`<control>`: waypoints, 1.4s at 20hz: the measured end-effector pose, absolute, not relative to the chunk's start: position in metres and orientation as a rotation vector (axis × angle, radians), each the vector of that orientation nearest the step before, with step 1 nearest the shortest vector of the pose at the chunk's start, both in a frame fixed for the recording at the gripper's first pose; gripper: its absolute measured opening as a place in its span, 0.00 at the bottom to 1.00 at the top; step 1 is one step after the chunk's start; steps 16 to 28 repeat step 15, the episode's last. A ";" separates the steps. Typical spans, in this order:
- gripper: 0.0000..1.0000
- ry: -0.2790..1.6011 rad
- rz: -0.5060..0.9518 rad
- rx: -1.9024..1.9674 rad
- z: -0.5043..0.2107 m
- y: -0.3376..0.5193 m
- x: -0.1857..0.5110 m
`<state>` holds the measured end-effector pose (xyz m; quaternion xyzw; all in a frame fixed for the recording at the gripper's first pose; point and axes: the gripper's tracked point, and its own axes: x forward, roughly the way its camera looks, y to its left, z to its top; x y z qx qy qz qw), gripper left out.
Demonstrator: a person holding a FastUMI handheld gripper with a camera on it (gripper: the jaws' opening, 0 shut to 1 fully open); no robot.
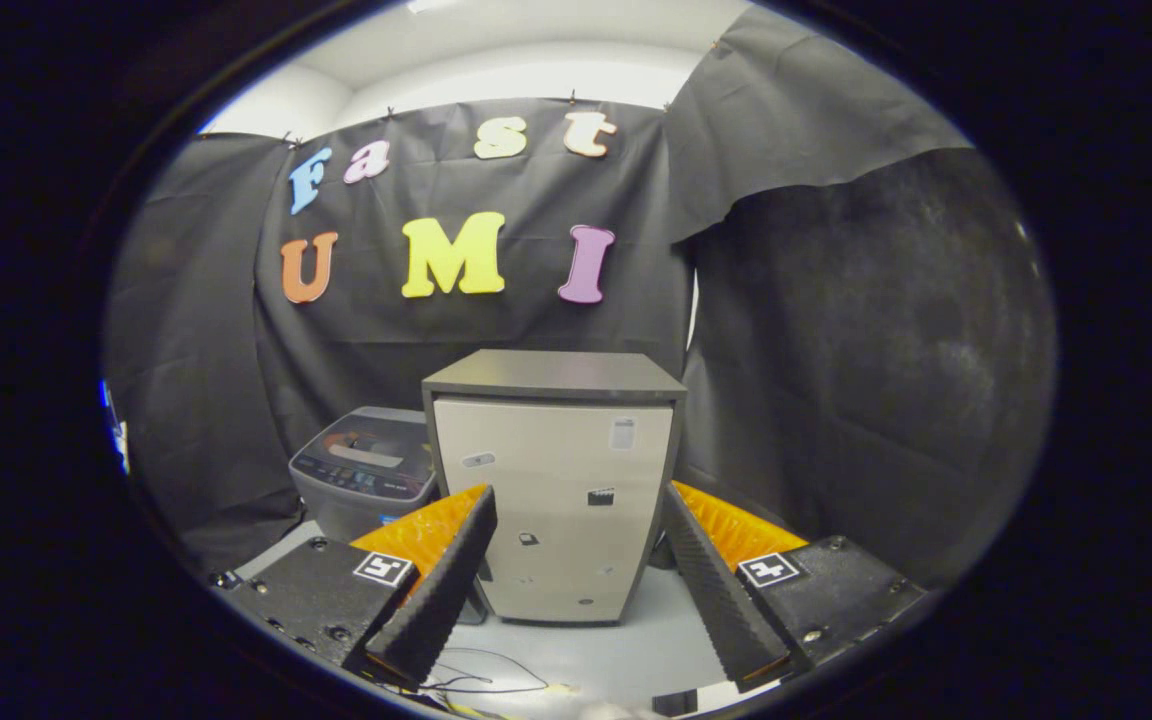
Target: Put the clothes into the washing machine and then close the washing machine lid.
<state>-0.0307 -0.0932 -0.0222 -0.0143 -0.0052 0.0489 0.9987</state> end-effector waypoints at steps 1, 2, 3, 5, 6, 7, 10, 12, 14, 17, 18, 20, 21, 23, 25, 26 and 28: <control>1.00 -0.010 0.101 -0.030 -0.024 -0.092 -0.030; 1.00 -0.010 0.100 -0.031 -0.025 -0.093 -0.029; 1.00 -0.008 0.100 -0.031 -0.025 -0.094 -0.029; 1.00 -0.009 0.099 -0.031 -0.025 -0.095 -0.027; 1.00 -0.006 0.097 -0.032 -0.025 -0.096 -0.027; 1.00 -0.008 0.097 -0.031 -0.025 -0.097 -0.026; 1.00 -0.014 0.099 -0.036 -0.022 -0.098 -0.028; 1.00 -0.014 0.099 -0.038 -0.022 -0.099 -0.028; 1.00 -0.016 0.104 -0.036 -0.022 -0.099 -0.028; 1.00 -0.017 0.105 -0.033 -0.022 -0.099 -0.030; 1.00 -0.017 0.105 -0.033 -0.022 -0.099 -0.030; 1.00 -0.017 0.105 -0.033 -0.022 -0.099 -0.030; 1.00 -0.017 0.105 -0.033 -0.022 -0.099 -0.030; 1.00 -0.017 0.105 -0.033 -0.022 -0.099 -0.030; 1.00 -0.017 0.105 -0.033 -0.022 -0.099 -0.030; 1.00 -0.017 0.105 -0.033 -0.022 -0.099 -0.030; 1.00 -0.017 0.105 -0.033 -0.022 -0.099 -0.030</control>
